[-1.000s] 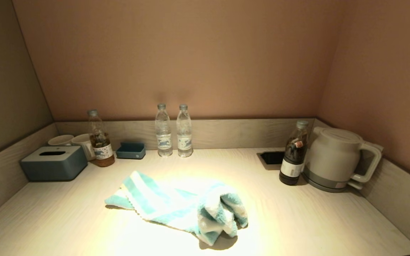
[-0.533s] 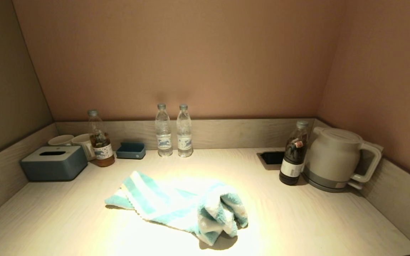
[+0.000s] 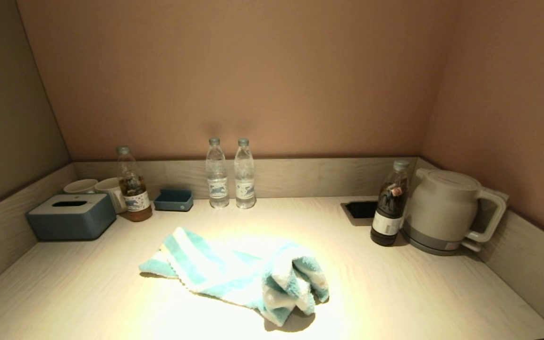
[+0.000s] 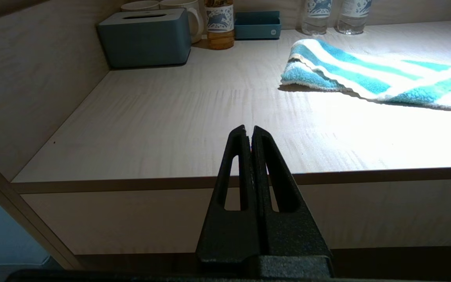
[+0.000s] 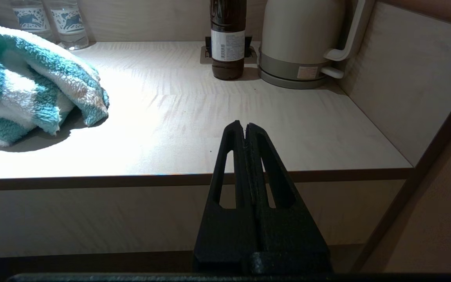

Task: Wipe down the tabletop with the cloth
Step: Pick up the tablecloth

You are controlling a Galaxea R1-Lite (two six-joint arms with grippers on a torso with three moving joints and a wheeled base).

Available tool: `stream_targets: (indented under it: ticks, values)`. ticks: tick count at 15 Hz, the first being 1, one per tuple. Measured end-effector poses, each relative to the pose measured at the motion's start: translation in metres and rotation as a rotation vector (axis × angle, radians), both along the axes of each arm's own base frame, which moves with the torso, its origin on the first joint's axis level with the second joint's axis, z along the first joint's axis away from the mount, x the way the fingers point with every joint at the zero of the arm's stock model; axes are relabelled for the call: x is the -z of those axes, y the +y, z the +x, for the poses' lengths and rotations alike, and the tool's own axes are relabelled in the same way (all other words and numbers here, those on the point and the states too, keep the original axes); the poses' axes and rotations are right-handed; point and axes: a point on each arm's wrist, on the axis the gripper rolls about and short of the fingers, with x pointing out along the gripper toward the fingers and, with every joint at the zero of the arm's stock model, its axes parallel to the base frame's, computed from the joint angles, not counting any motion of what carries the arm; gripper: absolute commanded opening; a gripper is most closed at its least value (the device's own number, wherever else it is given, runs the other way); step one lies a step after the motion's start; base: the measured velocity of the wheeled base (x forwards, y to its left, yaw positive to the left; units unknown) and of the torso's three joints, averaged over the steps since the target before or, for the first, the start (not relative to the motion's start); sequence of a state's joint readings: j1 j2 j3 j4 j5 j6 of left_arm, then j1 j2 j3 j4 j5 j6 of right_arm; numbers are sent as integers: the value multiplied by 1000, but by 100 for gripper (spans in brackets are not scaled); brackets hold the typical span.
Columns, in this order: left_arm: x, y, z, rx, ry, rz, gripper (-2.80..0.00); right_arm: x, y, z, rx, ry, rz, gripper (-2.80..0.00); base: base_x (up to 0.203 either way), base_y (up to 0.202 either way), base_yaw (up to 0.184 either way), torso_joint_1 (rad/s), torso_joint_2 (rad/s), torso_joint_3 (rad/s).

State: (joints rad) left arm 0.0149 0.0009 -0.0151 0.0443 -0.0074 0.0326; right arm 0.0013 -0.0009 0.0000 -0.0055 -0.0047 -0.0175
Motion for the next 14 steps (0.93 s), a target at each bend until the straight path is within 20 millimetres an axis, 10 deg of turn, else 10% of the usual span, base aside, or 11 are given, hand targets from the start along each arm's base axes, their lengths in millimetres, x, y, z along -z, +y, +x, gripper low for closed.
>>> stream_targets:
  ticks: [10, 14]
  values:
    - [0, 0, 0, 0, 0, -1, -280, -5, 0, -1, -4, -12, -61, -280, 0, 0, 0, 0, 0, 0]
    - [0, 0, 0, 0, 1, -1, -280, -63, 0, -17, -2, -139, -96, -280, 0, 0, 0, 0, 0, 0]
